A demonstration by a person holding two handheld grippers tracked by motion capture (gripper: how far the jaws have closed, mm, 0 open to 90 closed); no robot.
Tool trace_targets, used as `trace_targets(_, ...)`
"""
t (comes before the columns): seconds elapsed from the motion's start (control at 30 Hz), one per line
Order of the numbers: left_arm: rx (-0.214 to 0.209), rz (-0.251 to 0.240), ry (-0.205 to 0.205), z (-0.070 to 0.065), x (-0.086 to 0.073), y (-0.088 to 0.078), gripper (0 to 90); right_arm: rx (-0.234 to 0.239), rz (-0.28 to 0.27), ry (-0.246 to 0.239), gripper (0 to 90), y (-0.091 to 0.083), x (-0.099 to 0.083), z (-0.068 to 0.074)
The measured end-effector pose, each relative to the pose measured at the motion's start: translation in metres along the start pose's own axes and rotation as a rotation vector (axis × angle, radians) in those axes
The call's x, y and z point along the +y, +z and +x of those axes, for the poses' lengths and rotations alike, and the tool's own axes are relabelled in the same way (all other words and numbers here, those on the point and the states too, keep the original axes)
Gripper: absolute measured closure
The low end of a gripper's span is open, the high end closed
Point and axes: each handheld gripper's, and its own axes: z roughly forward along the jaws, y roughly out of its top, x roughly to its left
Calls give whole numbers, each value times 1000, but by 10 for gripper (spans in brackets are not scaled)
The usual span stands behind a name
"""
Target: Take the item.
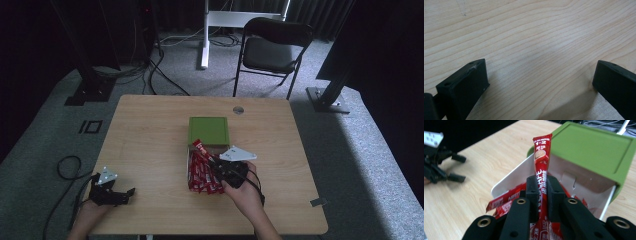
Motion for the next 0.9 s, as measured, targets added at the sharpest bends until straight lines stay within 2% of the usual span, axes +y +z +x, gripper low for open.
trace_targets(0.47, 0, 1, -1, 0, 0, 0, 8, -117, -66, 72, 821, -14, 11, -35)
trace_targets(0.63, 0, 1, -1, 0, 0, 0, 8, -168, -95, 116, 821, -19, 10, -50)
trace_targets(0.77, 0, 1, 1, 0, 0, 0, 8, -200, -101, 131, 821, -20, 8, -59)
trace_targets(0.8, 0, 0, 1, 0, 0, 0, 8, -223, -100, 141, 821, -21, 6, -66)
trace_targets(0.9, 0, 0, 0, 0, 0, 0, 8, -251, -104, 163, 821, -21, 2, -74)
